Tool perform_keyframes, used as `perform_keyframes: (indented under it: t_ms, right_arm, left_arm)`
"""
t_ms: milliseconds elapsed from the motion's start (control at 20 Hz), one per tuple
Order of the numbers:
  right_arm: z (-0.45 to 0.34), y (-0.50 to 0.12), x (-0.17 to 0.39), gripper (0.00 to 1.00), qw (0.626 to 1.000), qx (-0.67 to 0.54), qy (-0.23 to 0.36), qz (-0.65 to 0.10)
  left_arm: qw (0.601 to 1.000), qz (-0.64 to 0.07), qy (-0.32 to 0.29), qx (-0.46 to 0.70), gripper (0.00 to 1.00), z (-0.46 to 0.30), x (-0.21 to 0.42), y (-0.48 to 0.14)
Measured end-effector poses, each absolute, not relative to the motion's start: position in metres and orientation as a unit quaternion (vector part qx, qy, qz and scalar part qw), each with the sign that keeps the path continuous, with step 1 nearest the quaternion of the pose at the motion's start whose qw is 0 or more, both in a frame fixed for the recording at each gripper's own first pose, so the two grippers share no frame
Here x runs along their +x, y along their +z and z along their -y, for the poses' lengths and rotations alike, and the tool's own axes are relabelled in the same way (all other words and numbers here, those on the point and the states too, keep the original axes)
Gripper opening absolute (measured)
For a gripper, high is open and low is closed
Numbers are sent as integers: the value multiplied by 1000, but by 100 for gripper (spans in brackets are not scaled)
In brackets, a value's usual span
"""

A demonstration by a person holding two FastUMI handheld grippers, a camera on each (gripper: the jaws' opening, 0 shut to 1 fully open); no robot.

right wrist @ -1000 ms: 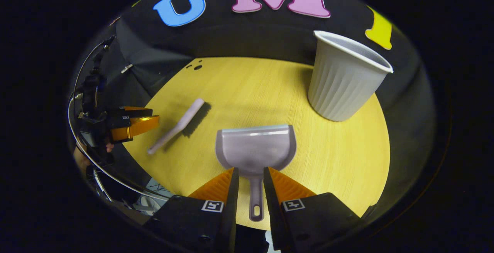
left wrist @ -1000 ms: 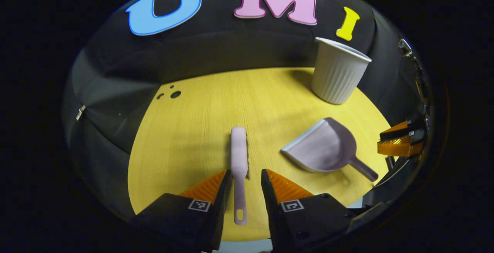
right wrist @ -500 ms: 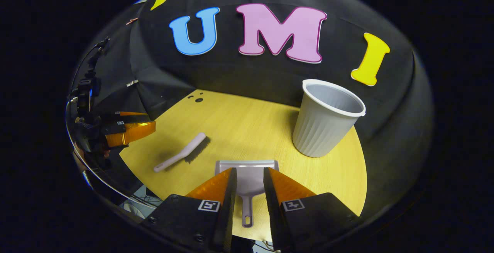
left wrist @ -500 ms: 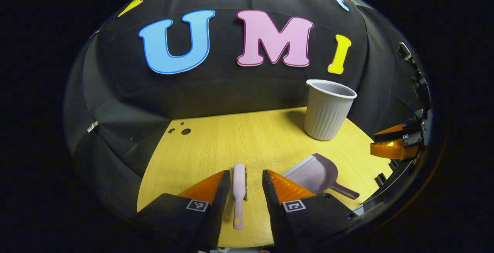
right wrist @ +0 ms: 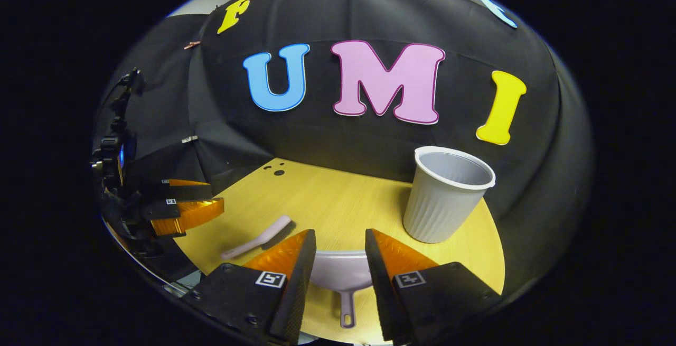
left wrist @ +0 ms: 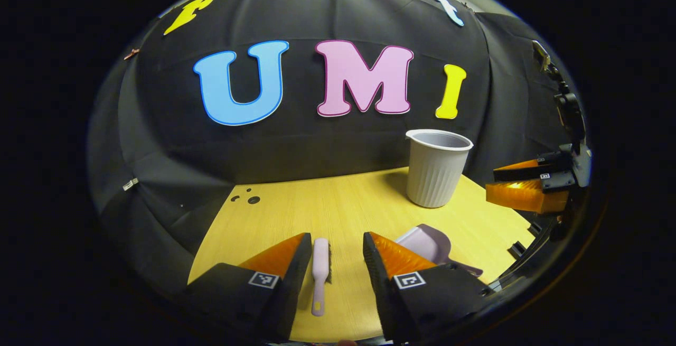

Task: Pick up the small broom and dustpan from the desktop, sweep the trash into the dustpan with the broom, and then empty the trash into the garbage bin.

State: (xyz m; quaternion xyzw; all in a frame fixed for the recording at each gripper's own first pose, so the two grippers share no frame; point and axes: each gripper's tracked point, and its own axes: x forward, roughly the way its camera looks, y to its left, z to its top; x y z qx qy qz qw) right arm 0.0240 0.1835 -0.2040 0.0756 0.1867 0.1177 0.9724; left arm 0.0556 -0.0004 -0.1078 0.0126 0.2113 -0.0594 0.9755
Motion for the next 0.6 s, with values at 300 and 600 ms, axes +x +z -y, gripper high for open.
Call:
perform_keyframes:
  t_ms: [300, 600]
  right_arm:
    - [-184, -200, 21, 73, 973, 75, 122, -178]
    - [-189, -195, 18, 87, 974, 75, 125, -171]
  left_arm:
    - [976, -208, -66, 17, 77, 7, 55, -109]
    - [975, -213, -66, 15, 80, 4, 54, -111]
